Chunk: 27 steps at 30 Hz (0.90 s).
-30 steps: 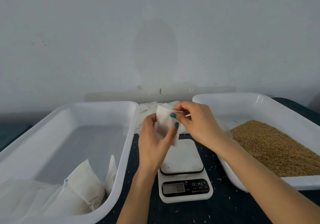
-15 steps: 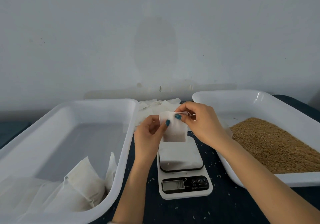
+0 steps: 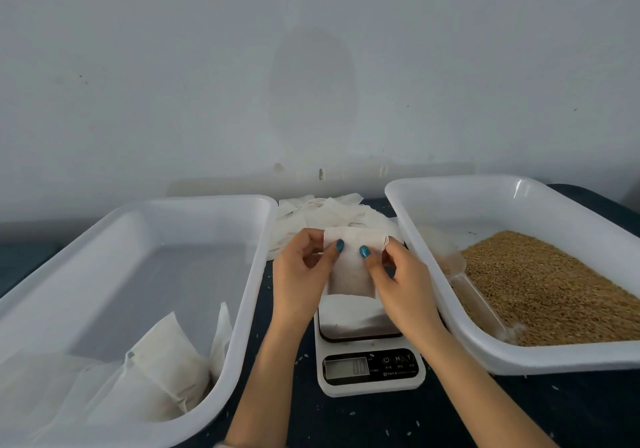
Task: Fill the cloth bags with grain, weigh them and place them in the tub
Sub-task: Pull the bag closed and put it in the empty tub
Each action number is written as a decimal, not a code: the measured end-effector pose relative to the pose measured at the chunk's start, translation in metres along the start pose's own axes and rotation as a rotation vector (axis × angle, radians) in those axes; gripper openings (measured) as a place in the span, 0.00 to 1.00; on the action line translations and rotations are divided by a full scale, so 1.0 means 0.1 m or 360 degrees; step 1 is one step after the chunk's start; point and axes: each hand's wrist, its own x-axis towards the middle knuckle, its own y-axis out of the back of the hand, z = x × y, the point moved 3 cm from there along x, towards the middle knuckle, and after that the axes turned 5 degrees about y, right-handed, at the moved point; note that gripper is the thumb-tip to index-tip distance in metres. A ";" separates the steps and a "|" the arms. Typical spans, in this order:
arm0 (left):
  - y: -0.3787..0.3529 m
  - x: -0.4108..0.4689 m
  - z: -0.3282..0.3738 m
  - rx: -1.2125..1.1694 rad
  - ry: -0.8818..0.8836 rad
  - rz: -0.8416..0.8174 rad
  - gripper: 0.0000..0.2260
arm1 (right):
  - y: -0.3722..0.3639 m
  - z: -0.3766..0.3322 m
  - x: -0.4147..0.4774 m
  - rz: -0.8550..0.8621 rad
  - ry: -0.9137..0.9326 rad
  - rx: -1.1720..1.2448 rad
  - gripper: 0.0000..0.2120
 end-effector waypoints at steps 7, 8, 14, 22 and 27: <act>-0.01 0.01 -0.23 0.0308 0.0141 -0.0102 0.05 | -0.08 0.29 -0.16 -0.0119 -0.0081 0.0116 0.12; 0.00 0.01 -0.25 0.0326 0.0164 -0.0108 0.07 | -0.08 0.32 -0.17 -0.0122 -0.0084 0.0127 0.11; -0.02 0.01 -0.30 0.0341 0.0169 -0.0095 0.08 | -0.02 0.37 -0.16 -0.0109 -0.0039 0.0317 0.27; -0.01 0.03 -0.32 0.0310 0.0115 -0.0035 0.13 | -0.04 0.40 -0.16 -0.0093 -0.0066 0.0362 0.29; -0.01 0.03 -0.32 0.0279 0.0112 -0.0024 0.11 | -0.06 0.45 -0.17 -0.0118 -0.0114 0.0380 0.26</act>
